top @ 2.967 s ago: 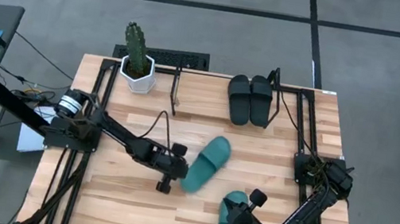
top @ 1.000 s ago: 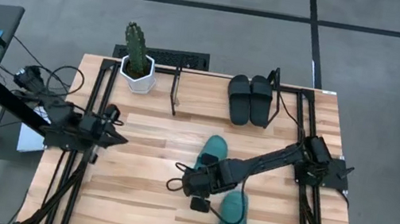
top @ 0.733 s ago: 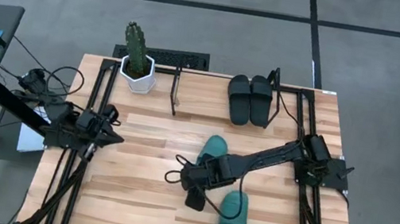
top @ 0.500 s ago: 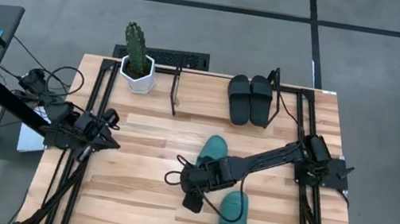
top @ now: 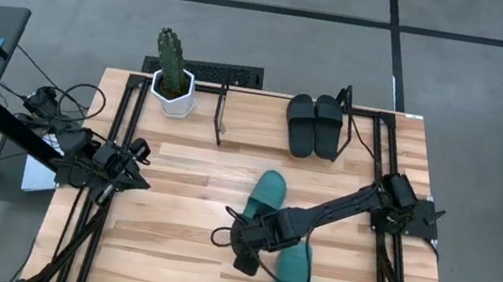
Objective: Pick and place slides into the shelf
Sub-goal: Put the top green slide on the shelf
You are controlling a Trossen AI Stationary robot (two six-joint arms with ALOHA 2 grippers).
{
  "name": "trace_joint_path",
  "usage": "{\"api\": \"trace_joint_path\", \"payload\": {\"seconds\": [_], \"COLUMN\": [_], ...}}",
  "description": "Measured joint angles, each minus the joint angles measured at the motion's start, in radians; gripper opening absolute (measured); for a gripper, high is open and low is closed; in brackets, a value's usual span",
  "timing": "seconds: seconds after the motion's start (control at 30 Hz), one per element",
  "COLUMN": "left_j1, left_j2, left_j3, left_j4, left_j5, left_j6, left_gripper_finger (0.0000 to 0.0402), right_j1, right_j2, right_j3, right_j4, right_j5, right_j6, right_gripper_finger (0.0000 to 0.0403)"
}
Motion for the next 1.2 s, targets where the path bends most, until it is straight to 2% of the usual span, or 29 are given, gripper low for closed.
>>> {"api": "trace_joint_path", "payload": {"seconds": [0.23,0.37,0.63,1.2], "left_j1": [0.000,0.000,0.000,0.000], "left_j2": [0.000,0.000,0.003,0.003], "left_j3": [0.000,0.000,0.000,0.000], "left_j4": [-0.009,-0.009,-0.008,-0.009], "left_j5": [0.000,0.000,0.001,0.001], "left_j6": [-0.005,-0.006,-0.006,-0.005], "left_gripper_finger": [0.0000,0.0000,0.0000,0.0000], "right_j1": [-0.007,-0.010,-0.018,-0.070], "right_j2": [0.001,0.014,0.117,0.118], "right_j3": [-0.078,-0.081,-0.073,-0.076], "right_j4": [0.079,0.090,0.125,0.127], "right_j5": [-0.010,-0.014,-0.107,-0.171], "right_j6": [0.011,0.008,-0.001,-0.090], "right_gripper_finger": [0.0276,0.0276,0.0276,0.0276]}}
